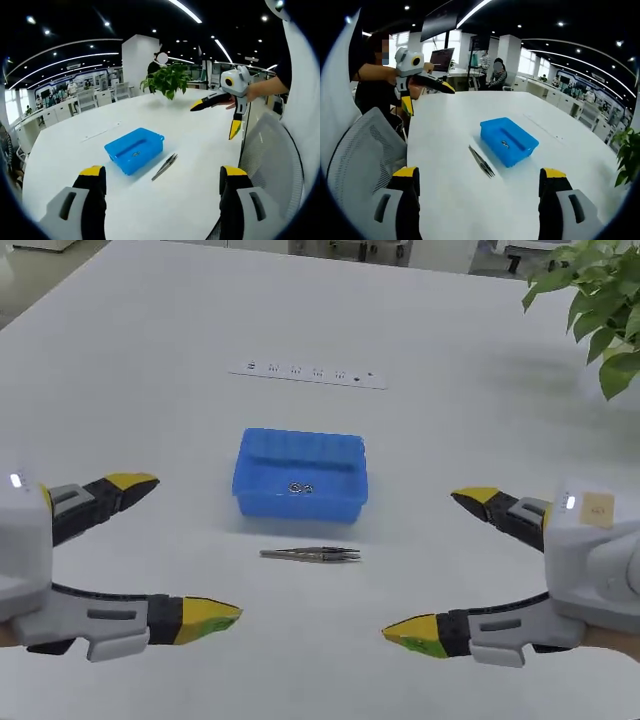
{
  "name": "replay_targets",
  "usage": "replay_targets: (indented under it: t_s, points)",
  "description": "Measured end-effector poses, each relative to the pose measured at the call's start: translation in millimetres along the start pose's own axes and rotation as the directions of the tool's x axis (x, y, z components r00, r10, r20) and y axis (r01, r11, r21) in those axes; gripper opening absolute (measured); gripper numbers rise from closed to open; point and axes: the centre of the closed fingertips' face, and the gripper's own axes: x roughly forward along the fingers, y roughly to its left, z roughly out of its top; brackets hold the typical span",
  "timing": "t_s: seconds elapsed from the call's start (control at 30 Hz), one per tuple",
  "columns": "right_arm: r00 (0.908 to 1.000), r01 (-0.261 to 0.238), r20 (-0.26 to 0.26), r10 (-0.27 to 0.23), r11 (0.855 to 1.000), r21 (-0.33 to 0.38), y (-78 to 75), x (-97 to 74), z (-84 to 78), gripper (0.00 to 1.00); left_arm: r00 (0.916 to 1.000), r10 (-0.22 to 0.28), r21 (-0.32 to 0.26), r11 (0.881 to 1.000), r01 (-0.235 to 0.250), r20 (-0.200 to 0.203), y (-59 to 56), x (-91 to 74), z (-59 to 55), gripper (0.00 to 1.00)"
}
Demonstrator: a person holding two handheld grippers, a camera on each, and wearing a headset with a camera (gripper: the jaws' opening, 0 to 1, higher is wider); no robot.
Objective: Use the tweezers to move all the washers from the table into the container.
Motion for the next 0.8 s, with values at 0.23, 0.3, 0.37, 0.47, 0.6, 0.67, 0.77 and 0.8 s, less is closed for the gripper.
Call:
replay_targets:
  t_s: [0.23,0.3,0.37,0.47,0.6,0.67,0.77,0.8]
  points:
    - [0.9999,0.009,-0.012,-0.009,1.000,-0.001,-4.0,-6.6,-1.4,1.00,0.9999,0.000,-0.004,1.000,0.000,0.010,-3.5,-3.3,3.1,1.00]
    - [0.9999,0.013,-0.008,-0.013,1.000,0.003,-4.0,-7.5,0.1,1.00,1.0000,-0.001,-0.004,1.000,0.001,0.006,-4.6,-4.3,1.9,1.00]
    - [0.9998,0.016,-0.011,-0.016,1.000,0.001,-3.8,-7.9,-0.2,1.00,1.0000,-0.003,-0.002,1.000,0.003,0.004,-5.9,-5.3,1.5,1.00]
    - [0.9998,0.015,-0.011,-0.015,1.000,0.005,-0.8,-7.8,0.3,1.00,1.0000,-0.003,-0.004,1.000,0.003,0.006,-7.8,-7.1,0.9,1.00]
    - [0.9998,0.012,-0.018,-0.012,1.000,0.003,3.9,-7.9,-0.4,1.00,1.0000,-0.005,-0.001,1.000,0.005,-0.002,-10.0,-8.9,-2.0,1.00]
    - [0.9996,0.012,-0.027,-0.012,1.000,0.001,5.4,-8.4,-2.1,1.00,1.0000,-0.005,0.001,1.000,0.005,-0.007,-10.8,-9.9,-3.0,1.00]
    - [0.9996,0.021,-0.018,-0.021,1.000,0.018,4.5,-10.0,-1.7,1.00,1.0000,-0.004,0.004,1.000,0.004,-0.008,-11.3,-11.4,-2.9,1.00]
    - [0.9996,0.024,-0.015,-0.024,0.999,0.021,4.1,-11.0,-1.5,1.00,1.0000,-0.004,0.004,1.000,0.004,-0.008,-11.4,-11.7,-2.8,1.00]
